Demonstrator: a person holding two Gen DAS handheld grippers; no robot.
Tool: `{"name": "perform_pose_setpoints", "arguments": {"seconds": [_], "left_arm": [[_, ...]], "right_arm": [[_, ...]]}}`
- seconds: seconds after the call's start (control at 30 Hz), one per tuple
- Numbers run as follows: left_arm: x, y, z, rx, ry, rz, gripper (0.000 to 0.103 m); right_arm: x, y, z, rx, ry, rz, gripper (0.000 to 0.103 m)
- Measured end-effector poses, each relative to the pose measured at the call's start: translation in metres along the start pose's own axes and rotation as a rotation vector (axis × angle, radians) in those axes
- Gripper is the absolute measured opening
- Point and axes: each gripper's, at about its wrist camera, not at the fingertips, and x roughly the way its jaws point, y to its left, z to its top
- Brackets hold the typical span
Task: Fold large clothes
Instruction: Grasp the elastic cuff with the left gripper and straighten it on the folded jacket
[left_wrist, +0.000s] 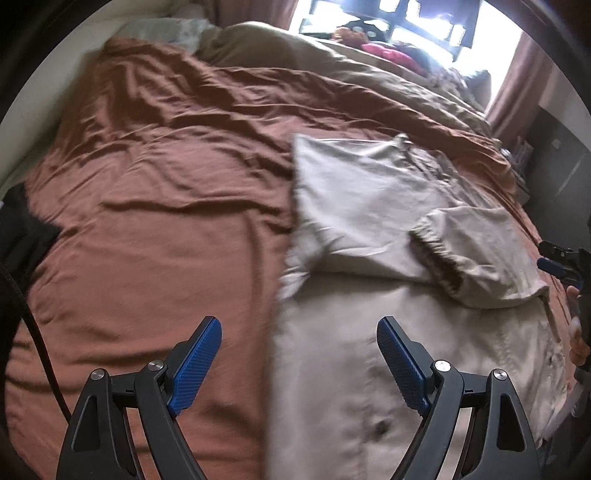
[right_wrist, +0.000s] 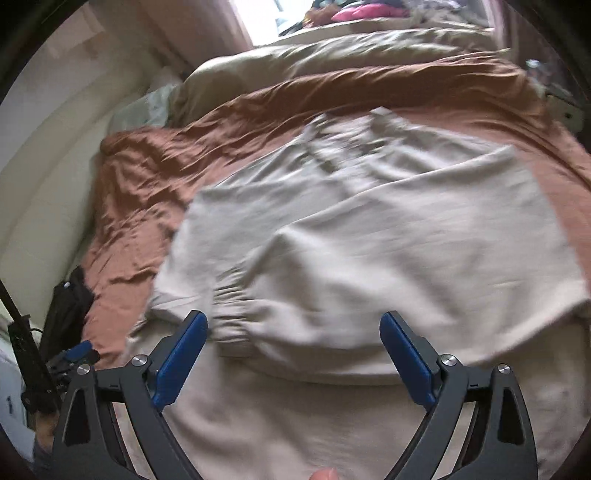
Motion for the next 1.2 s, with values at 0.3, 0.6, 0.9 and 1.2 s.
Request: {"name": "perform_pose_setpoints", "arguments": {"seconds": [0.3, 0.6, 0.9, 1.2], "left_arm": [[0.042, -0.082, 0.025, 0.075, 0.05, -0.091, 0.087], [0.098, -0.135, 0.042, 0.058, 0.166, -0.143, 0.087], [0.137, -0.173, 0.036, 0.159, 0.231, -0.044, 0.087], [0.152, -0.198, 0.043, 0.279, 0.243, 0.027, 0.042]], "right_arm": [[-0.044, -0.08, -0.014, 0.082, -0.057, -0.136, 0.094], [-0.08, -0.149, -0.03, 0.182, -0.05, -0.275, 0.094], [-0.049, -0.189, -0.042, 0.23, 0.062, -0.385, 0.06], [-0.026, -0.192, -0.045, 0.256, 0.076, -0.363, 0.057]]}}
